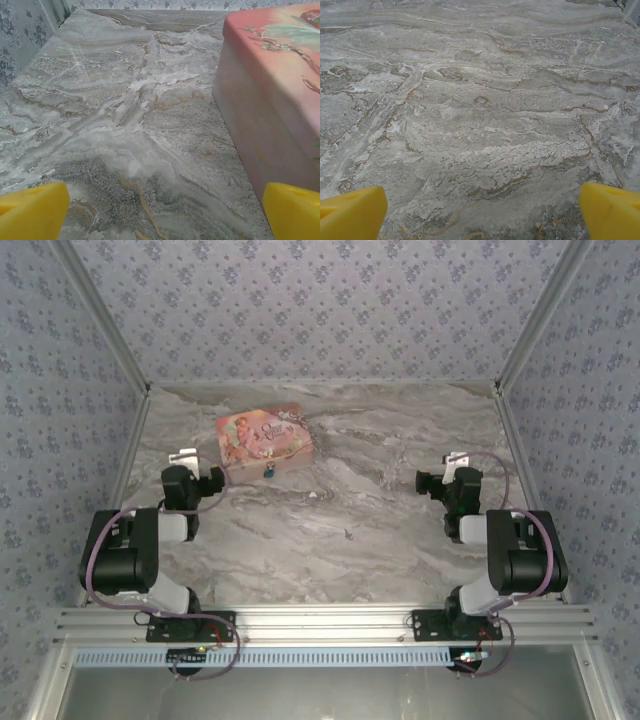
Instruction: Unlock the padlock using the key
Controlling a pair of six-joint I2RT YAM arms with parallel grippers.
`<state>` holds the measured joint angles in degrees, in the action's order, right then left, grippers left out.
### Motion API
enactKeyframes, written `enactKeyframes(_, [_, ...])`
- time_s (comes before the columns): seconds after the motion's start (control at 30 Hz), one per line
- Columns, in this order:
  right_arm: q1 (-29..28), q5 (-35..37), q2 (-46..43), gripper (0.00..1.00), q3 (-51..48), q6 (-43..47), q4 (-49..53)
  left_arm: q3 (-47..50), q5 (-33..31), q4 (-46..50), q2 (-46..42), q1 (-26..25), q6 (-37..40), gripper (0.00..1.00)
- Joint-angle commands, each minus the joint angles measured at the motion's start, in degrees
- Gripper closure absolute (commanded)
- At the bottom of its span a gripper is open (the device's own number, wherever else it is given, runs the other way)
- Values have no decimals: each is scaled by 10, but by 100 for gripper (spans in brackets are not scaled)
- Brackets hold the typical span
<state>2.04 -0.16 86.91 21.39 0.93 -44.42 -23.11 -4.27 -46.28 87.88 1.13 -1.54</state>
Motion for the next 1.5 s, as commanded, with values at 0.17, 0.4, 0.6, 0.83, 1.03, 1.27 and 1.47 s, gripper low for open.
enactKeyframes(0.17, [1,8,3,0,12,4,-12,-5,9,-3,-1,-1,-3,1])
enactKeyframes(0.4, [10,-8,1,0,13,0,-10,-6,8,-2,-1,-1,-3,1])
enactKeyframes(0.6, [27,-2,-54,0,22,-24,52,39,-21,-38,-57,-1,-16,1])
enactKeyframes(0.83, [14,-19,-182,0,105,-88,335,2,-41,226,-284,-2,-108,1])
enactKeyframes(1.03, [-84,-45,-239,6,170,-174,591,-62,55,429,-384,-10,-273,1])
enactKeyframes(1.27, [-290,-45,-191,14,216,-229,741,-32,100,422,-407,-134,-366,2])
enactKeyframes(1.47, [-388,-72,-71,26,269,-232,778,-30,81,372,-364,-195,-383,2])
